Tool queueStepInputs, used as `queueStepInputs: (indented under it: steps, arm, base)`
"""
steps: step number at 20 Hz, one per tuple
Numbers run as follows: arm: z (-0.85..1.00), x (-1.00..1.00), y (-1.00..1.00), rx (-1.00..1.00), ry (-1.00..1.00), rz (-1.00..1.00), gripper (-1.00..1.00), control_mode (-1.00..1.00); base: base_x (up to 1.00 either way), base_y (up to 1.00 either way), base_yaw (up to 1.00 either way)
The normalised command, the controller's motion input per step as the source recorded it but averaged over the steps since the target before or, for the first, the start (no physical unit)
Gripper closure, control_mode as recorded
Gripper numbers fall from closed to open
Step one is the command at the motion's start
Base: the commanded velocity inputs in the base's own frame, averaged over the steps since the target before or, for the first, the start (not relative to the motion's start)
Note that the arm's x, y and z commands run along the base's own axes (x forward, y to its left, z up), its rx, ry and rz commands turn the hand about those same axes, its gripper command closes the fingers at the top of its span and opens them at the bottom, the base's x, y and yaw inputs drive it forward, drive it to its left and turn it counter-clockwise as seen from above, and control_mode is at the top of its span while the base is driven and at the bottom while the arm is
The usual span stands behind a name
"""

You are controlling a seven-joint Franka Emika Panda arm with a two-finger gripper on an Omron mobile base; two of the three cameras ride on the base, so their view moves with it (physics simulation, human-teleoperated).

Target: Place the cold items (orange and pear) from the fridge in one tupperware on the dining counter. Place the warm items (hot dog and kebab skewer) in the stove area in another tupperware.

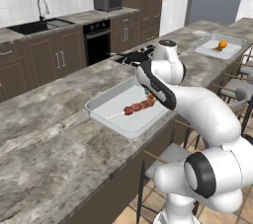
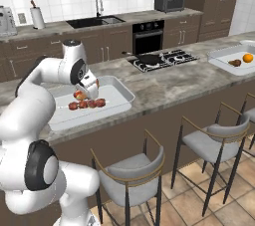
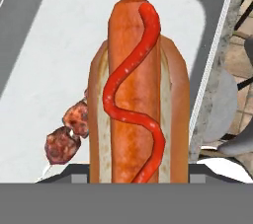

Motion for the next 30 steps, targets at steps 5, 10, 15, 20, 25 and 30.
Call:
queueStepInputs:
  steps: [5,10,15,20,25,30]
  arm:
    - [-0.11,0.4,0.19,0.02,0.0,-0.46,1.0,-1.0]
    - [-0.35,0.46,0.11,0.14,0.08,-0.3,1.0,-1.0]
    - [-0.23,0.39,0.08,0.03,0.02,-0.06,1.0,-1.0]
    - [-0.09,0.21,0.0,0.0,0.0,0.0,1.0,-1.0]
    - [-0.15,0.1,0.0,0.0,0.0,0.0,1.0,-1.0]
    - [-0.22,0.04,0.01,0.0,0.0,0.0,1.0,-1.0]
  base:
    - [0.0,0.0,0.0]
    - [0.0,0.0,0.0]
    - [0.0,0.0,0.0]
    - [0.0,0.0,0.0]
    - [0.0,0.0,0.0]
    - [0.0,0.0,0.0]
